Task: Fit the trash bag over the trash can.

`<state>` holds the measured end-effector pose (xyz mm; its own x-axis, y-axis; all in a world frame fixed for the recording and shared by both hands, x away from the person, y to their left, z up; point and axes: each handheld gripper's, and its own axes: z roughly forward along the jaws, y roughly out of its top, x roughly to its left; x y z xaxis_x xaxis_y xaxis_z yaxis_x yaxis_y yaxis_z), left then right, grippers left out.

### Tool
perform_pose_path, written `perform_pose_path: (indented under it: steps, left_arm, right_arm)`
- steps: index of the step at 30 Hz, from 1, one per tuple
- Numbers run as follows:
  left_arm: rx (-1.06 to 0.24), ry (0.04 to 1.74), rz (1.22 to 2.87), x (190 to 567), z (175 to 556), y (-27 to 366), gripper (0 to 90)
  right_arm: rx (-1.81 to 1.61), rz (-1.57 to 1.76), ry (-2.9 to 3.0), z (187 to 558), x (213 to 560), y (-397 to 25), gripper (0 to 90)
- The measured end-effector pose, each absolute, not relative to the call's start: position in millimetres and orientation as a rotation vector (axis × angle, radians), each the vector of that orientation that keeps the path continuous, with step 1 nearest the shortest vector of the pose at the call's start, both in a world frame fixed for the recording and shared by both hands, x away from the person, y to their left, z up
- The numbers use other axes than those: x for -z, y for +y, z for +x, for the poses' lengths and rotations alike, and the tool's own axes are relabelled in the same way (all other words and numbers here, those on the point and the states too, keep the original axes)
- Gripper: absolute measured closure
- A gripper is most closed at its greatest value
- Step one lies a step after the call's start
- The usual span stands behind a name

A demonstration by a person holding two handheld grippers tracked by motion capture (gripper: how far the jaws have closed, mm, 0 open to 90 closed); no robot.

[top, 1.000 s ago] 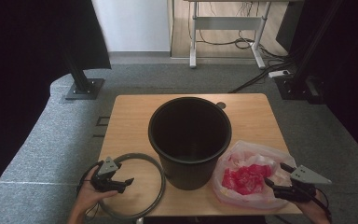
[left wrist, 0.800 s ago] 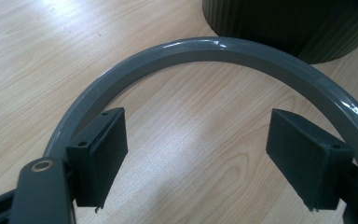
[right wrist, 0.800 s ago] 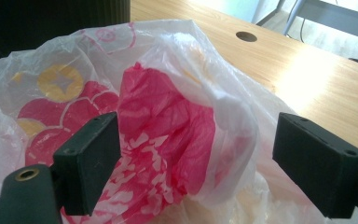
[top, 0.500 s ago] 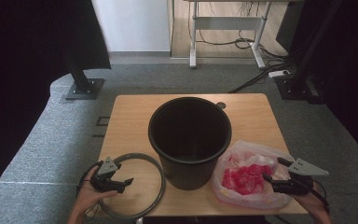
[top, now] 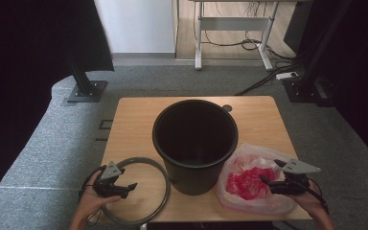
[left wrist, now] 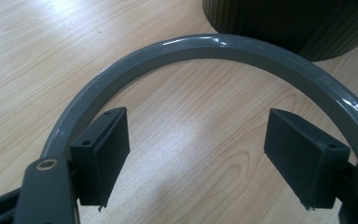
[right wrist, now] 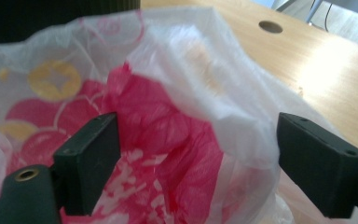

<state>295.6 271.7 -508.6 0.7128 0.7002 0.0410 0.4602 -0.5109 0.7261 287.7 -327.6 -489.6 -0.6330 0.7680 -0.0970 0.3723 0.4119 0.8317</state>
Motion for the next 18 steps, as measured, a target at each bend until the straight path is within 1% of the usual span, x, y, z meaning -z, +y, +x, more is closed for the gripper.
perform_pose_path:
  steps: [1, 2, 3, 5, 7, 9, 11, 14, 18]
  left_arm:
    - [-0.431, 0.876, 2.200, 508, 296, 271, 22.3]
    - [-0.431, 0.876, 2.200, 508, 296, 271, 22.3]
    - [-0.432, 0.876, 2.200, 508, 296, 271, 22.3]
    - [-0.433, 0.877, 2.202, 509, 296, 271, 22.3]
    - [-0.433, 0.877, 2.201, 508, 295, 271, 22.3]
    - [-0.434, 0.878, 2.202, 508, 295, 272, 22.4]
    - [-0.434, 0.878, 2.204, 509, 295, 272, 22.7]
    - [-0.431, 0.879, 2.205, 509, 296, 272, 23.2]
    - [-0.432, 0.879, 2.208, 509, 296, 272, 23.4]
  right_arm:
    - [-1.118, 0.964, 2.205, 288, 490, -327, 24.9]
    - [-1.118, 0.964, 2.205, 288, 490, -327, 24.9]
    - [-1.102, 0.959, 2.205, 288, 492, -327, 29.1]
    - [-1.081, 0.952, 2.207, 287, 495, -327, 43.1]
    - [-1.053, 0.946, 2.206, 287, 497, -328, 53.7]
    - [-1.045, 0.949, 2.224, 288, 498, -330, 66.3]
    - [-1.041, 0.947, 2.250, 288, 500, -333, 74.8]
    - [-1.051, 0.948, 2.268, 287, 501, -336, 83.0]
    - [-1.081, 0.943, 2.261, 285, 499, -341, 85.9]
